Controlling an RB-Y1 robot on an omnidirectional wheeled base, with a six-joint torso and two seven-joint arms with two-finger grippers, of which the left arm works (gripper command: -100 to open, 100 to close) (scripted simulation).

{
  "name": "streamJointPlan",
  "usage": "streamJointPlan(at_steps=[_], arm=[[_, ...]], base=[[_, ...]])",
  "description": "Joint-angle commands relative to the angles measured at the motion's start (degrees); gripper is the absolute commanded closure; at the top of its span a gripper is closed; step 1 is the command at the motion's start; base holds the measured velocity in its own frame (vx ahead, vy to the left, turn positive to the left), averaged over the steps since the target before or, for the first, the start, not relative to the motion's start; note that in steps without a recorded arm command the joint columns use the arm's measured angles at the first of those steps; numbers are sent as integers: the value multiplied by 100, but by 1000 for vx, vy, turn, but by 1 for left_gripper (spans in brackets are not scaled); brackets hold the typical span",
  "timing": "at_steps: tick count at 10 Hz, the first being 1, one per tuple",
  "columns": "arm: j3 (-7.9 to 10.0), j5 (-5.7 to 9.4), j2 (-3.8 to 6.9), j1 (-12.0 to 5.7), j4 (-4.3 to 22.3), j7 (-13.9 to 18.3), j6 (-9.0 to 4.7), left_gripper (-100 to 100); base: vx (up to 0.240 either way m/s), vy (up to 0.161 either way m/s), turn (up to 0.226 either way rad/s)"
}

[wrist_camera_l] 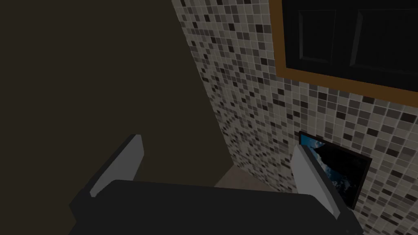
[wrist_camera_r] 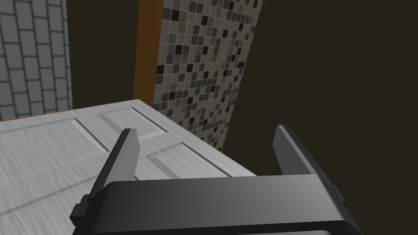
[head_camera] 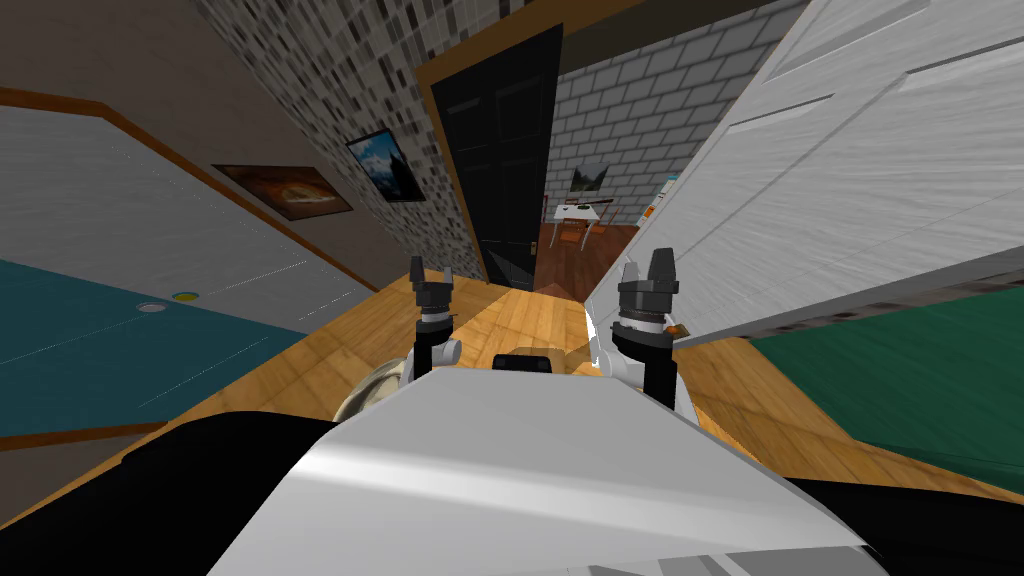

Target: Pull the door open

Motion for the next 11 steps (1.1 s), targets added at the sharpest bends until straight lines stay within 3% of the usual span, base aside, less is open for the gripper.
streamJointPlan(at_steps=[1,11], arm=[[30,-38,13,-9,64,-166,-32,-100],[274,-343,95,-83,571,-1409,-287,-100]], base=[[47,-16,-17],[99,-25,-15]])
